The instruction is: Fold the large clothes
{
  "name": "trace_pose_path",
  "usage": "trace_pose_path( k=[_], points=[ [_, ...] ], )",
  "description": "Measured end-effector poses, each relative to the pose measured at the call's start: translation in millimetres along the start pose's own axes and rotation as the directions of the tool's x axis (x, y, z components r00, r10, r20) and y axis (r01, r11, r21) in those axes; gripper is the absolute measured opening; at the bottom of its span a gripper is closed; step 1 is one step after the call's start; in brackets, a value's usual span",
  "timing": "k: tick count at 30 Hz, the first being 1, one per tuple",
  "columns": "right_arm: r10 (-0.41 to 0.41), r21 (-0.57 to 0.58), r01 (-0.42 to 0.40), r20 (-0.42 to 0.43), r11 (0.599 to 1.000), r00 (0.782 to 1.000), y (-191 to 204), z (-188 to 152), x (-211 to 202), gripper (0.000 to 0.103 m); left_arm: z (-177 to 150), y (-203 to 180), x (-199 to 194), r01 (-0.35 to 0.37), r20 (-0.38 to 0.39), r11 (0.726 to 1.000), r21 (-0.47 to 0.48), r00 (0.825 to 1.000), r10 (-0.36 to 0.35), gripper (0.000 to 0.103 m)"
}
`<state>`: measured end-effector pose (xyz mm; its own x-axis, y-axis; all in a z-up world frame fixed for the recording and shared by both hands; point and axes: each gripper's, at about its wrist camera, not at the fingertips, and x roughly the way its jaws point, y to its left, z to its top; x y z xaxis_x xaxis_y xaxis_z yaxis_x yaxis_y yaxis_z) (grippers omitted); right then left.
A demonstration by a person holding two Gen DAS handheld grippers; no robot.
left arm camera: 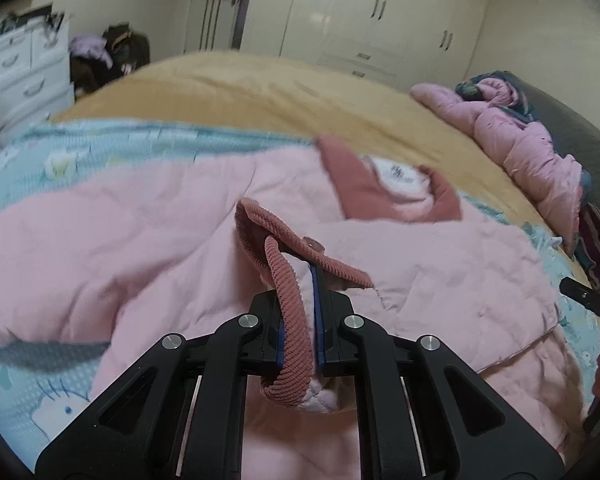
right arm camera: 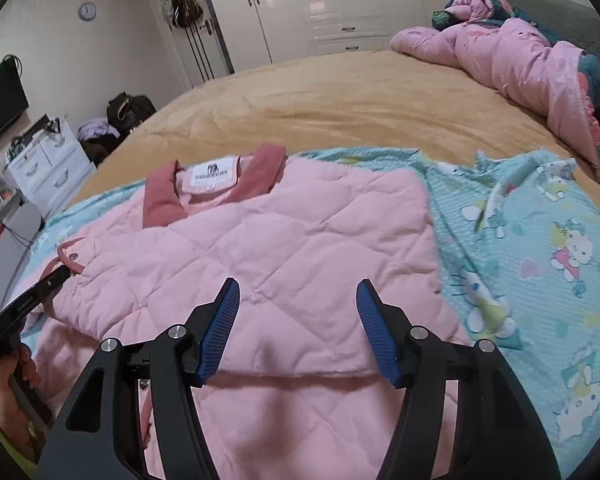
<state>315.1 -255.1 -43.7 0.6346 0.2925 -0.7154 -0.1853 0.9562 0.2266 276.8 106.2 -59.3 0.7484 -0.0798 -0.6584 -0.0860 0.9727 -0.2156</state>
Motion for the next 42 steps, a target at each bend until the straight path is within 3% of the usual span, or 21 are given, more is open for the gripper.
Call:
trace_pose_path(
  k=[6,10,13,17,20,22,26,28,32,34,35,42],
  points=[
    [-0.038,0.021,0.040,-0.099,0.999,0.994,-6.6,-0.4,31.9,0.065,-9.8,8.0,11.1,-0.020,-0.055,0.999,-0.025,0.998,0.019,0.005],
    [-0.018,0.089,0.033,-0.160,0.995,0.987,-22.4,-9.0,49.4,0.065,-15.2,11.9,20.0,-0.033,-0.096,0.999,-0.039,0.995,0.029,0.010],
    [-0.048,0.037,0.055,-0.166,0.998,0.985,-18.0,-13.9,57.7,0.066,-20.4,18.8,28.6,-0.044,-0.116,0.997,-0.061,0.993,0.036,0.020],
    [-0.050,0.046,0.058,-0.153,0.997,0.987,-16.2,-16.8,58.0,0.066,-23.2,23.9,29.8,-0.030,-0.122,0.996,-0.086,0.992,0.019,0.021],
    [-0.010,0.050,0.017,-0.129,0.999,0.992,-13.6,-19.2,48.2,0.080,-23.2,23.1,24.3,-0.034,-0.118,0.996,-0.088,0.993,0.024,0.023],
    [0.000,0.043,0.005,-0.115,0.999,0.993,-9.4,-22.2,42.5,0.089,-22.7,23.4,20.3,-0.030,-0.117,0.995,-0.096,0.993,0.018,0.030],
    [0.011,0.051,-0.006,-0.097,0.999,0.995,-4.8,-22.9,33.7,0.092,-22.3,23.0,10.6,-0.019,-0.116,0.994,-0.110,0.993,0.006,0.042],
    [0.021,0.067,-0.015,-0.089,0.998,0.996,-4.8,-23.0,29.2,0.092,-21.7,21.5,2.6,-0.017,-0.107,0.994,-0.112,0.994,0.005,0.061],
    [0.031,0.082,-0.024,-0.086,0.996,0.996,-4.1,-22.5,23.5,0.092,-21.4,20.7,-7.2,-0.006,-0.095,0.993,-0.118,0.995,-0.005,0.071],
    [0.033,0.084,-0.026,-0.084,0.996,0.996,-2.7,-23.2,19.9,0.092,-21.4,22.2,-11.0,0.006,-0.087,0.991,-0.132,0.996,-0.017,0.090],
    [0.033,0.083,-0.027,-0.081,0.996,0.996,-1.1,-22.8,17.6,0.092,-21.0,23.2,-12.5,0.010,-0.084,0.990,-0.141,0.996,-0.022,0.094],
    [0.077,0.060,-0.074,-0.044,0.995,0.996,28.1,-14.6,-3.1,0.092,-15.7,35.9,-33.3,-0.016,-0.049,0.980,-0.196,0.999,0.007,0.094]
  ],
)
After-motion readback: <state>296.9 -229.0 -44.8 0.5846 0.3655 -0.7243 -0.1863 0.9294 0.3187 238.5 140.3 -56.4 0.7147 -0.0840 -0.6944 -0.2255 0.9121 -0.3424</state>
